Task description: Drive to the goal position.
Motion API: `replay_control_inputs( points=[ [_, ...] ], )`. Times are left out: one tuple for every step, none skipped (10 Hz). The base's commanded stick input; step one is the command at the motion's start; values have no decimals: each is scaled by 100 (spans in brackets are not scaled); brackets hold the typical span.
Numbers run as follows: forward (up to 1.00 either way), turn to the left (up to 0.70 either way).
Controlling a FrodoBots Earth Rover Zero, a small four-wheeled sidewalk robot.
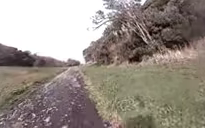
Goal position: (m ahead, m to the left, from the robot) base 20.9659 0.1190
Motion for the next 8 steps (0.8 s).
replay_control_inputs(
  points=[
    [100,40],
    [100,40],
    [100,40],
    [100,40],
    [100,40],
    [100,40],
    [100,28],
    [100,3]
  ],
)
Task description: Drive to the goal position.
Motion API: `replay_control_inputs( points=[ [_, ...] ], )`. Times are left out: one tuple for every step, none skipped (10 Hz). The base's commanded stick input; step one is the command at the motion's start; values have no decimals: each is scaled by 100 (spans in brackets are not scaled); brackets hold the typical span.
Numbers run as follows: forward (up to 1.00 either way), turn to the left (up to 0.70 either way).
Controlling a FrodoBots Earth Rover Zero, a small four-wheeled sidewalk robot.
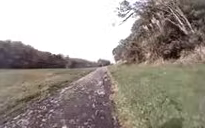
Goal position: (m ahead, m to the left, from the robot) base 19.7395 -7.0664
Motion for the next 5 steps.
replay_control_inputs(
  points=[
    [100,0],
    [100,0],
    [100,0],
    [100,0],
    [100,0]
  ],
)
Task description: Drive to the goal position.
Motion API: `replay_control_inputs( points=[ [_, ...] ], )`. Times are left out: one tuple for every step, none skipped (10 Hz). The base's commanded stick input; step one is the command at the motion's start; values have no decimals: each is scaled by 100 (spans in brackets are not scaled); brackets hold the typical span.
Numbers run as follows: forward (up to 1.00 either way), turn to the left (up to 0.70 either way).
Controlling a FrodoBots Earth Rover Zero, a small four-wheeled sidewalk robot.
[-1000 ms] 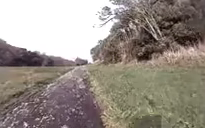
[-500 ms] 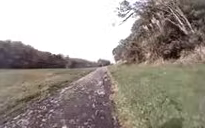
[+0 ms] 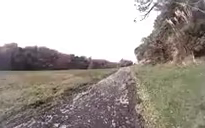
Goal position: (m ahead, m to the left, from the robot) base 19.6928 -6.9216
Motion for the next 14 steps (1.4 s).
replay_control_inputs(
  points=[
    [100,0],
    [100,0],
    [100,0],
    [100,-8],
    [100,-20],
    [100,-37],
    [100,-40],
    [100,-38],
    [100,-13],
    [100,0],
    [100,0],
    [100,0],
    [100,0],
    [100,0]
  ],
)
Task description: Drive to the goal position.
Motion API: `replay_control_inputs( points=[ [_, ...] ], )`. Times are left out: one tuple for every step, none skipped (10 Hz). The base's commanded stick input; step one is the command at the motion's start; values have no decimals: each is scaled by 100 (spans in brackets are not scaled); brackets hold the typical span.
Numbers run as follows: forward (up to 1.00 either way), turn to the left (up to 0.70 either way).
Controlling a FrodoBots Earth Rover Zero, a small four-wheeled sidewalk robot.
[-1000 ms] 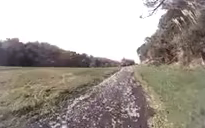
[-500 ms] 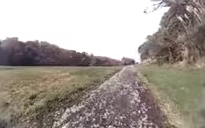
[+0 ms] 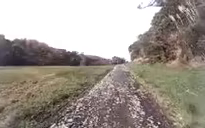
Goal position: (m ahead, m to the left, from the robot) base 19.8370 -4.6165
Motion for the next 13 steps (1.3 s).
replay_control_inputs(
  points=[
    [100,-7],
    [100,-20],
    [100,-40],
    [100,-5],
    [100,0],
    [100,0],
    [100,0],
    [100,0],
    [100,0],
    [100,0],
    [100,0],
    [100,-22],
    [100,-36]
  ],
)
